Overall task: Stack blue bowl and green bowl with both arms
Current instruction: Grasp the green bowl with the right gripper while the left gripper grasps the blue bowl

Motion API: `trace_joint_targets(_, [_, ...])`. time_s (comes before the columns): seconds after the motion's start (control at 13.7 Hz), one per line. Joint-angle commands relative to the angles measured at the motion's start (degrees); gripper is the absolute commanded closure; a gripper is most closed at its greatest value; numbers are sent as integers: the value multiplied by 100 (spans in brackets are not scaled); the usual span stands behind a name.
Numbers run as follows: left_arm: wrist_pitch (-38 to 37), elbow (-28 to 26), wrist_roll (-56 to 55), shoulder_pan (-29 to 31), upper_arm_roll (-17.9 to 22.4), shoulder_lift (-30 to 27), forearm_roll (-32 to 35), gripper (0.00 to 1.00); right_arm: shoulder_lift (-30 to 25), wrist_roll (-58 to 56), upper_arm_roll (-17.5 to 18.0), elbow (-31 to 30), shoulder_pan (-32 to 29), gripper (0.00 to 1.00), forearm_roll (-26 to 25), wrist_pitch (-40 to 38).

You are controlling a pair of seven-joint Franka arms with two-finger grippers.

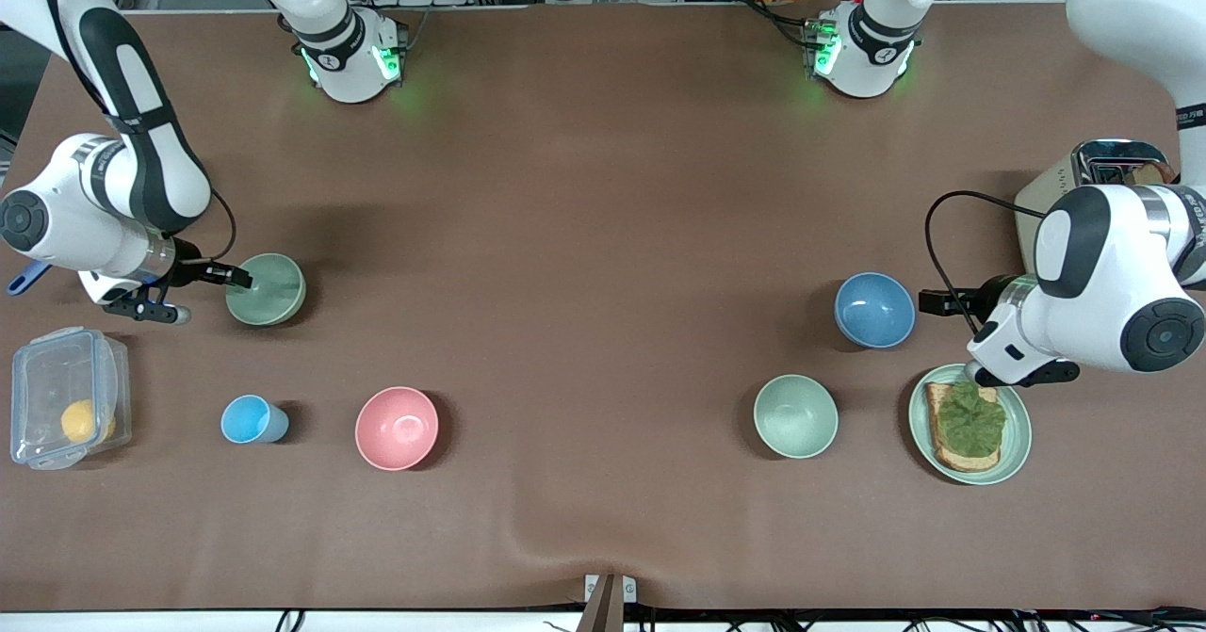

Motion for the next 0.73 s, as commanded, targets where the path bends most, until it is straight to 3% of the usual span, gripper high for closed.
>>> trace_joint_targets(0.0, [4,95,-51,5,-27,46,154,0,37,-88,83,-158,-173,45,83,233])
trace_joint_targets(0.07, [64,95,-51,5,-27,46,163,0,37,-88,91,-176,-182,46,83,286])
trace_joint_targets(0.36, [135,86,-59,-4,-27,46,172,0,37,-115,91,-202,-208,96,109,313])
trace_joint_targets(0.66, [144,69,-59,5,-27,55,172,0,2,-106,91,-132,-217,100,118,225])
